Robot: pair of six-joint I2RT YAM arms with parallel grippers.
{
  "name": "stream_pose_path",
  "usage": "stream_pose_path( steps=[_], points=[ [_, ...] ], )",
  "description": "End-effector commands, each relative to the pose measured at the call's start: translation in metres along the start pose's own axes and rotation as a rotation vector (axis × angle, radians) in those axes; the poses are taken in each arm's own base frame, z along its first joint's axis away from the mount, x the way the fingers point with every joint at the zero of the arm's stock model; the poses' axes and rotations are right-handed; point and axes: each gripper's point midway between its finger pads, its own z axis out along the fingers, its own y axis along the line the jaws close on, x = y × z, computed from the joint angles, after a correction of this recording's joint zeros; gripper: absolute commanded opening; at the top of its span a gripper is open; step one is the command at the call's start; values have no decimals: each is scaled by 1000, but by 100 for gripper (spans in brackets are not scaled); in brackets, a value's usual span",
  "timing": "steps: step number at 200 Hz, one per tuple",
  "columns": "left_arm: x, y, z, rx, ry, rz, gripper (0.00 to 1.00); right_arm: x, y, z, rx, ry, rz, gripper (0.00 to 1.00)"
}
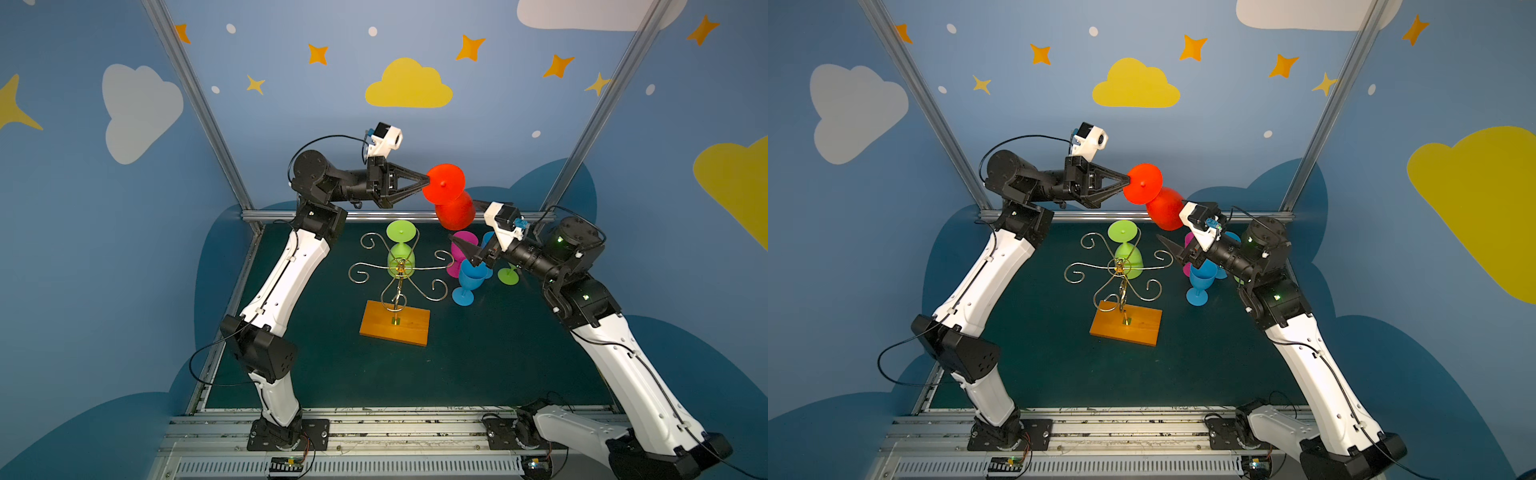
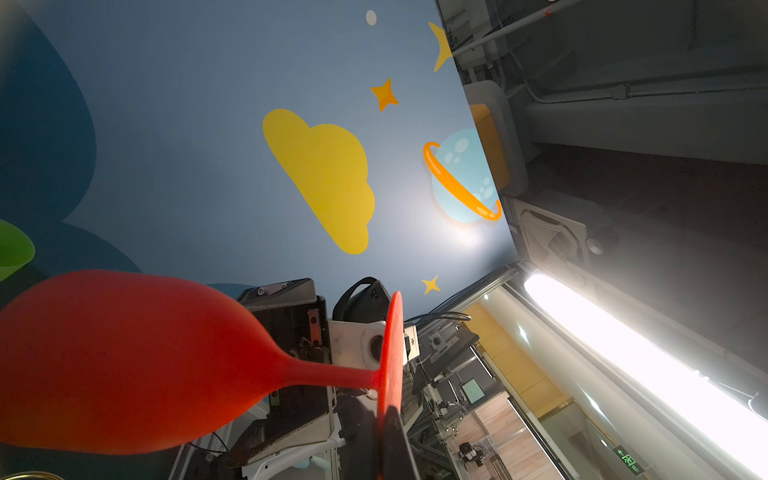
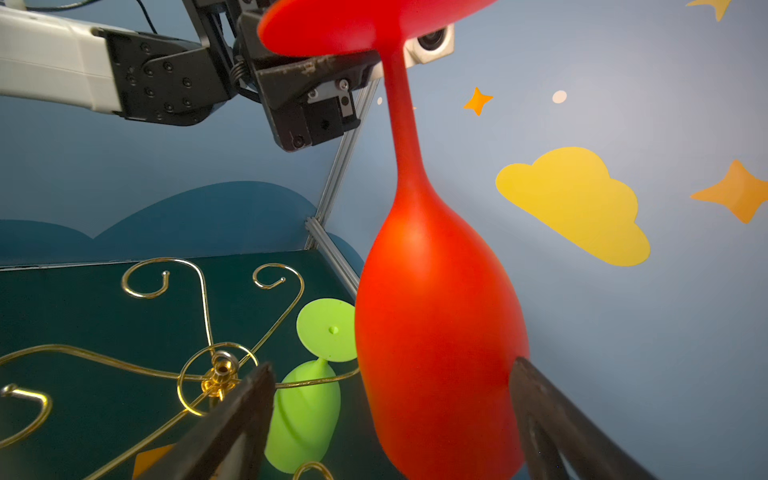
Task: Take the wine glass off the wine glass rack
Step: 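Carry the red glass toward the right gripper while the right gripper reaches up to it, then grasp the red glass bowl with the right gripper while the left holds the foot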
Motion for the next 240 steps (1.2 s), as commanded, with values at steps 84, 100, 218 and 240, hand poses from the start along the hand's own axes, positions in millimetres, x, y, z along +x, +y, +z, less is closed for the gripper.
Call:
stream_pose_path(
  steps=[84,100,218,240],
  points=[
    [15,-17,6,54,31,19,3,0,-17,21,58,-3,-31,87],
    [16,-19,6,59,31,20,3,2,-18,23,63,-1,-25,87],
    [14,-6,1,36,10,31,26,1,-17,5,100,33,54,40],
    [7,6,-9,-15,-29,87,60,9,-21,-10,158,116,120,31]
  ],
)
